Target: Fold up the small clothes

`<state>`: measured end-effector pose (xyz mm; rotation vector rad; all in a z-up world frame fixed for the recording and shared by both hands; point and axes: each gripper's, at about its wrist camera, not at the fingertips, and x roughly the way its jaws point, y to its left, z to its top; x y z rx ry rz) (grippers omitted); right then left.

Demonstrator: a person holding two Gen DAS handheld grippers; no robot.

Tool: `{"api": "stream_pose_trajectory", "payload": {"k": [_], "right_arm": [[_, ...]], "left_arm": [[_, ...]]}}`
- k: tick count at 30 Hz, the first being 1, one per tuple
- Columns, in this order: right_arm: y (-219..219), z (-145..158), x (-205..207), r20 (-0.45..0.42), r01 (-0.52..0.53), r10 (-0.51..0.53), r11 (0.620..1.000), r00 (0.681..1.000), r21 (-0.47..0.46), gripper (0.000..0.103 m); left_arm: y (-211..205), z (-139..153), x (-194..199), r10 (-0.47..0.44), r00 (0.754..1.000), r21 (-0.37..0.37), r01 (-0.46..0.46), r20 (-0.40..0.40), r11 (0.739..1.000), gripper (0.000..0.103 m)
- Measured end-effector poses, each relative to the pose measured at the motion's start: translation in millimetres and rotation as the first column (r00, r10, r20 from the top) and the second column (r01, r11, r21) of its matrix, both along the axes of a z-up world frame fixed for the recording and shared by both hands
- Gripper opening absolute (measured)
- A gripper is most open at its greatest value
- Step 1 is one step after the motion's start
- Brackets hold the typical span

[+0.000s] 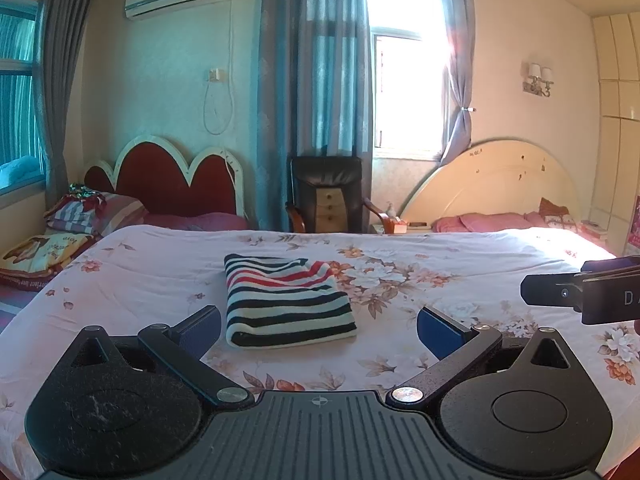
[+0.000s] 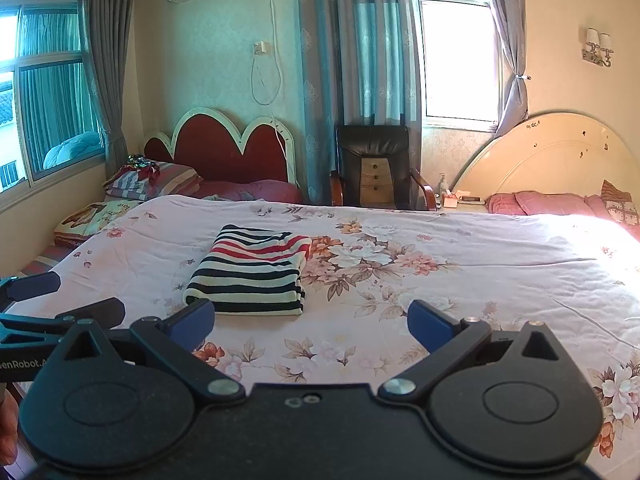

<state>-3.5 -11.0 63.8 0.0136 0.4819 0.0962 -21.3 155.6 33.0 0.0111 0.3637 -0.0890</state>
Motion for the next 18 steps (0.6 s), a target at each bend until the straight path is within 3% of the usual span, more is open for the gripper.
{"api": "stream_pose_trajectory", "payload": {"k": [18], "right_arm": [[2.6, 1.6, 1.1, -0.003, -0.005, 0.005, 1.0, 1.0, 0.003, 0.102]], "left_arm": [[1.6, 1.1, 2.4, 0.006, 1.0, 0.004, -0.006, 0.001, 1.0, 0.103]]}}
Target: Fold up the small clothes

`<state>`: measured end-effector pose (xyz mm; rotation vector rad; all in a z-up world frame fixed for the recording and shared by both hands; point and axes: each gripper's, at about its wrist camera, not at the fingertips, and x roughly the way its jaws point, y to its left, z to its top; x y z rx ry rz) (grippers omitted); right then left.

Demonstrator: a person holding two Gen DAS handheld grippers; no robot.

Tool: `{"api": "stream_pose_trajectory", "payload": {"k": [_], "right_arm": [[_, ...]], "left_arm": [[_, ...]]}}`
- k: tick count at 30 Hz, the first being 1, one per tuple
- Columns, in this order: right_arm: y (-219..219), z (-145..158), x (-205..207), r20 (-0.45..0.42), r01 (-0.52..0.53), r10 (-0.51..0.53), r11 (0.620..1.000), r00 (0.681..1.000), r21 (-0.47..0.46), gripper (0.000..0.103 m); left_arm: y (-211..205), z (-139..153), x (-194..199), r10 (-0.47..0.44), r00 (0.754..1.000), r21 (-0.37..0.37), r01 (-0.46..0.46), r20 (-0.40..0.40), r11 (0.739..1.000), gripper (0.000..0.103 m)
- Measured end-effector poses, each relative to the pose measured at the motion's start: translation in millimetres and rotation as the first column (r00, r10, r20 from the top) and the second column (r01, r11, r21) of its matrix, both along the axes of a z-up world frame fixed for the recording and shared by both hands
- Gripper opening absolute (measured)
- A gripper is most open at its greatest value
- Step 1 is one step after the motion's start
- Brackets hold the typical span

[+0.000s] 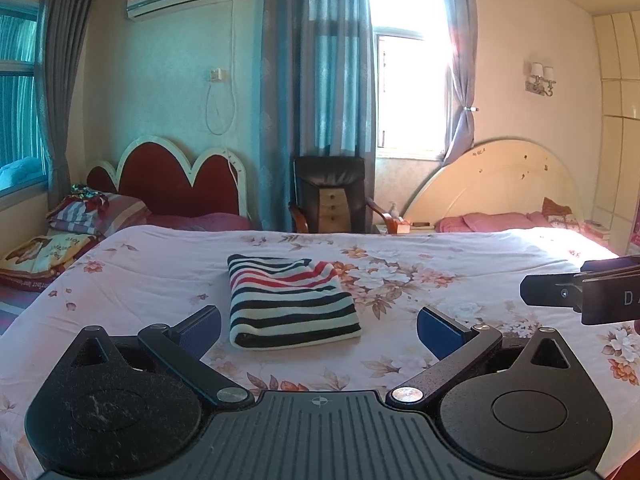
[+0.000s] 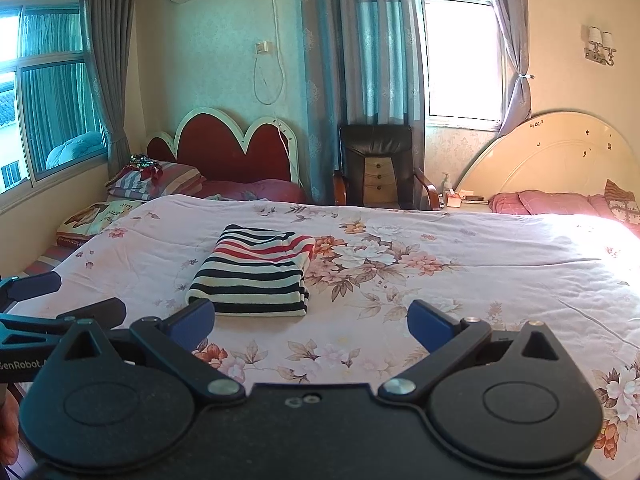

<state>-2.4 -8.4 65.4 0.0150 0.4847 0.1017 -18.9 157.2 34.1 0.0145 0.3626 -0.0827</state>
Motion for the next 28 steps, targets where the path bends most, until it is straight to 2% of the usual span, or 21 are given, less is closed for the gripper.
{"api": "stream_pose_trajectory", "payload": {"k": [20, 24, 28], "right_arm": [[0.3, -0.2, 2.6, -0.002, -0.004, 0.004, 1.0, 1.0, -0.003, 0.102], [-0.6, -1.7, 2.9, -0.003, -0.01, 0.01, 1.0, 1.0, -0.004, 0.102], [-1.0, -2.3, 3.4, -0.002, -0.017, 0.017, 1.0, 1.0, -0.005, 0.102]], "left_arm": [[2.9, -1.6, 1.8, 0.004, 1.0, -0.008, -0.004, 0.0, 1.0, 0.103], [2.5, -0.3, -1.5, 0.001, 0.999, 0.014, -0.002, 0.039, 1.0, 0.103], [5.7, 3.5, -1.9, 0.013, 0.999, -0.006, -0.012, 0.046, 1.0, 0.103]]}}
